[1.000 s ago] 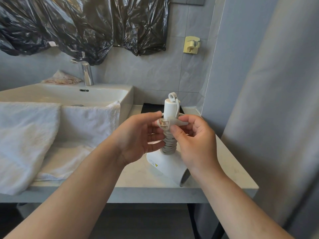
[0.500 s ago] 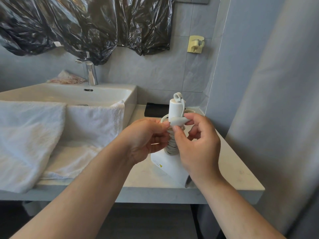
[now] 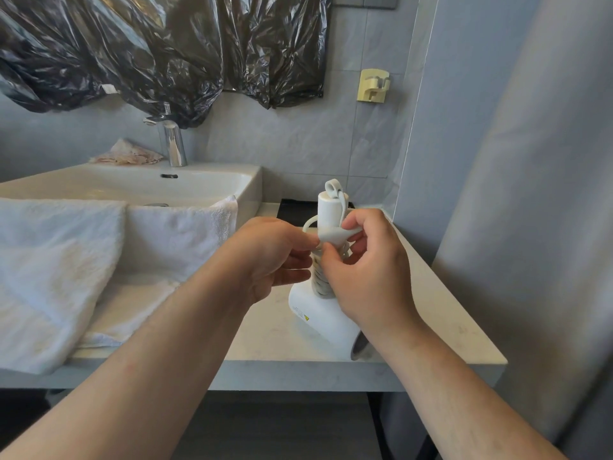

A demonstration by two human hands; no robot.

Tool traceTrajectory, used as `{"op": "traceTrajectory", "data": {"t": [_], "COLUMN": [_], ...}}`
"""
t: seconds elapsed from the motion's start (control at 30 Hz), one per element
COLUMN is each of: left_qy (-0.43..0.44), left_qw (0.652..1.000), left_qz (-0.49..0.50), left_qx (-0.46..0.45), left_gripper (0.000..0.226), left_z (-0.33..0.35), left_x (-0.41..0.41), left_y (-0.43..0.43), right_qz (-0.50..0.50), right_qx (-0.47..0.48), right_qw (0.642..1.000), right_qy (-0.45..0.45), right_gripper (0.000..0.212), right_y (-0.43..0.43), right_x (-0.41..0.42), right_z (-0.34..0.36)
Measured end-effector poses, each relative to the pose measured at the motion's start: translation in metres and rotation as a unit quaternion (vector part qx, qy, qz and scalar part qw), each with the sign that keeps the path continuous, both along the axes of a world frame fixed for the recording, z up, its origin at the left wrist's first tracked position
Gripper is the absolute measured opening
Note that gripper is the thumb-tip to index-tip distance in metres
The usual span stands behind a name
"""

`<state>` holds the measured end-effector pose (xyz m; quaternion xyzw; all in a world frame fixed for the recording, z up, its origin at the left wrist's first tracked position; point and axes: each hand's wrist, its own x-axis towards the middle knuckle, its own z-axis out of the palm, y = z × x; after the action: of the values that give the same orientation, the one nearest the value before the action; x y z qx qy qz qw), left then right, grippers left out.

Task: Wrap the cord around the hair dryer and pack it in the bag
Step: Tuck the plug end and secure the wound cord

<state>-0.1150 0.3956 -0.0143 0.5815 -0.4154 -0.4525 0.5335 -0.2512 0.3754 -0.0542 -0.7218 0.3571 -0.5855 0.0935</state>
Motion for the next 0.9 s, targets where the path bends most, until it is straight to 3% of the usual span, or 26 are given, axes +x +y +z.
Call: {"op": "traceTrajectory", "data": {"t": [0.13, 0.27, 0.33, 0.6, 0.77, 0.9], "left_qy": [-0.022, 0.016, 0.020, 0.033, 0.047, 0.048], "left_qw": [0.999, 0.999, 0.999, 0.998, 0.997, 0.996], "left_qz": [0.010, -0.007, -0.019, 0.007, -0.013, -0.031], "left_qx": [-0.024, -0.039, -0.035, -0.046, -0.062, -0.069], "left_gripper": [0.012, 0.005, 0.014, 0.014, 0.016, 0.019], "left_z": [-0.002, -0.004, -0.004, -0.006, -0.006, -0.010], "left_x": [0.003, 0.006, 0.006, 0.008, 0.005, 0.006], "left_y": [0.002, 0.004, 0.003, 0.000, 0.000, 0.000], "right_qz": [-0.031, -0.039, -0.031, 0.007, -0.037, -0.070], "right_qx": [-0.018, -0.018, -0.032, -0.068, -0.149, -0.215], "right_qw": [0.998, 0.996, 0.995, 0.996, 0.979, 0.965], "right_qy": [0.059, 0.077, 0.088, 0.051, 0.133, 0.133], "right_gripper": [0.025, 0.023, 0.023, 0.033, 0.031, 0.017], "right_y": [0.001, -0.001, 0.000, 0.001, -0.005, -0.008], "right_x": [0.001, 0.001, 0.002, 0.001, -0.002, -0.002], "right_z": [0.006, 0.011, 0.011, -0.005, -0.020, -0.020]}}
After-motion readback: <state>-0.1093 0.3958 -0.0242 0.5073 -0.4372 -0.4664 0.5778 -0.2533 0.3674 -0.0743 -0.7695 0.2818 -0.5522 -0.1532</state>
